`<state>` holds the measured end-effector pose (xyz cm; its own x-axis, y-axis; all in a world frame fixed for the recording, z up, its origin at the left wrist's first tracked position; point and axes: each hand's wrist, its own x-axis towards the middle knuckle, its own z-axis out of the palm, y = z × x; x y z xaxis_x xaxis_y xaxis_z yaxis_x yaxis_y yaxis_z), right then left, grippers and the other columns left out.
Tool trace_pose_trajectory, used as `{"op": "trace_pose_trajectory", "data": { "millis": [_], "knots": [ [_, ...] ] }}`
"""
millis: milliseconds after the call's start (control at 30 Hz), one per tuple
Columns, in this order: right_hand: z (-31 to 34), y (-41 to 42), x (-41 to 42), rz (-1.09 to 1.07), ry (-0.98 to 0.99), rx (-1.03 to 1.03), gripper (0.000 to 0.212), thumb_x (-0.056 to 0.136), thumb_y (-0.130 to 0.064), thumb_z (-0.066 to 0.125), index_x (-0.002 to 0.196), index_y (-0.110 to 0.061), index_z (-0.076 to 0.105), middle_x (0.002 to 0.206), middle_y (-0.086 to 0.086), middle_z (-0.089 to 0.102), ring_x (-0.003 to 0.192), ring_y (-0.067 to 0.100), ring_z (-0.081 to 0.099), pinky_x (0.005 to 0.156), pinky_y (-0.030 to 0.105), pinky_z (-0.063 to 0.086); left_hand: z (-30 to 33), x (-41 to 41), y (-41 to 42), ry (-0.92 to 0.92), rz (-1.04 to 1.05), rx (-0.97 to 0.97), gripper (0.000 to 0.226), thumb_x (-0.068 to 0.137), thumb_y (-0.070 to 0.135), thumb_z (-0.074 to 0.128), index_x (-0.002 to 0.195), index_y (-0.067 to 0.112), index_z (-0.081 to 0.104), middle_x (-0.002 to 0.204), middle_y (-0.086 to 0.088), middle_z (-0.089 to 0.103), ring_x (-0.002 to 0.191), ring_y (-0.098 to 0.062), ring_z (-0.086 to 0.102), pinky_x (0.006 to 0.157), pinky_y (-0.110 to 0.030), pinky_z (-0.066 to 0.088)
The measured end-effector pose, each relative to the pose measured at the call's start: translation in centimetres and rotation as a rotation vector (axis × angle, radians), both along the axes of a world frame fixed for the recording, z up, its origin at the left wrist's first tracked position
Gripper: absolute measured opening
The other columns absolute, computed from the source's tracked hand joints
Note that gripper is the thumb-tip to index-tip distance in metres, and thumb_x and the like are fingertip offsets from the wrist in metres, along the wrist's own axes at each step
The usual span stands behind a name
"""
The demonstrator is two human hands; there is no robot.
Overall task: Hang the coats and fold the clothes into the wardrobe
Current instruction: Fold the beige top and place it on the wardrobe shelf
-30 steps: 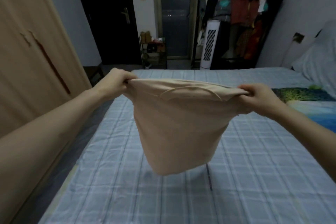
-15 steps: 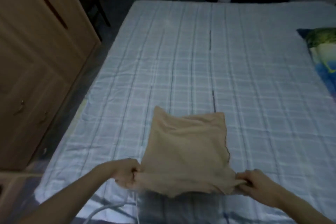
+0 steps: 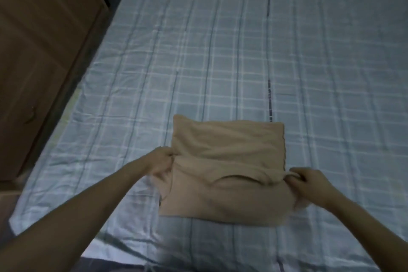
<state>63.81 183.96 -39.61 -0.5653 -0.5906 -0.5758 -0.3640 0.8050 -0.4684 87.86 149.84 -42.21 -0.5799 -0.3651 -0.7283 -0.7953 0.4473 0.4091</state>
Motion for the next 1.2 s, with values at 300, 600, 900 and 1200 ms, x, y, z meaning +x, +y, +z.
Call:
{"op": "trace_pose_trajectory", "data": {
  "millis": [300,600,900,1200],
  "knots": [
    [-9.4,-9.2,-9.2,-0.148,0.296,0.162,0.063,0.090,-0.070,0.030,0.079,-0.015,0.058,0.081,0.010,0.062,0.078,0.031,0.060,0.069,0.037,0.048,-7.1,-8.9,-5.5,0.195,0.046,-0.366,0.033,0.088,0.047,0.041,0.093,0.023,0.063,0.095,0.001,0.068,0.087,-0.024,0.062,0.070,-0.032,0.044],
    [-12.8,-10.2,-3.6,0.071,0.712,-0.286,0.040,0.098,-0.027,0.044,0.134,-0.010,0.047,0.139,0.015,0.042,0.127,0.033,0.038,0.110,0.052,0.024,-12.0,-6.6,0.1,0.637,-0.399,-0.654,0.042,0.099,0.032,0.040,0.137,0.017,0.049,0.157,-0.009,0.029,0.146,-0.028,0.024,0.117,-0.054,0.016],
    [-14.7,-9.0,-5.4,0.187,0.454,0.000,0.062,0.093,-0.050,0.022,0.151,-0.030,0.022,0.159,0.002,0.019,0.144,0.018,0.011,0.116,0.048,0.011,-13.7,-6.2,-1.1,0.424,-0.348,-0.592,0.048,0.100,0.043,0.027,0.145,0.033,0.041,0.158,0.005,0.028,0.146,-0.021,0.022,0.118,-0.051,0.011],
    [-10.8,-12.4,-12.1,0.338,0.340,0.322,0.064,0.069,-0.050,0.075,0.120,-0.023,0.045,0.115,0.004,0.058,0.108,0.028,0.055,0.084,0.038,0.039,-9.9,-11.4,-8.1,0.096,-0.462,-0.456,0.069,0.068,0.050,0.074,0.126,0.025,0.047,0.122,0.000,0.054,0.109,-0.025,0.053,0.086,-0.036,0.041]
  ]
}}
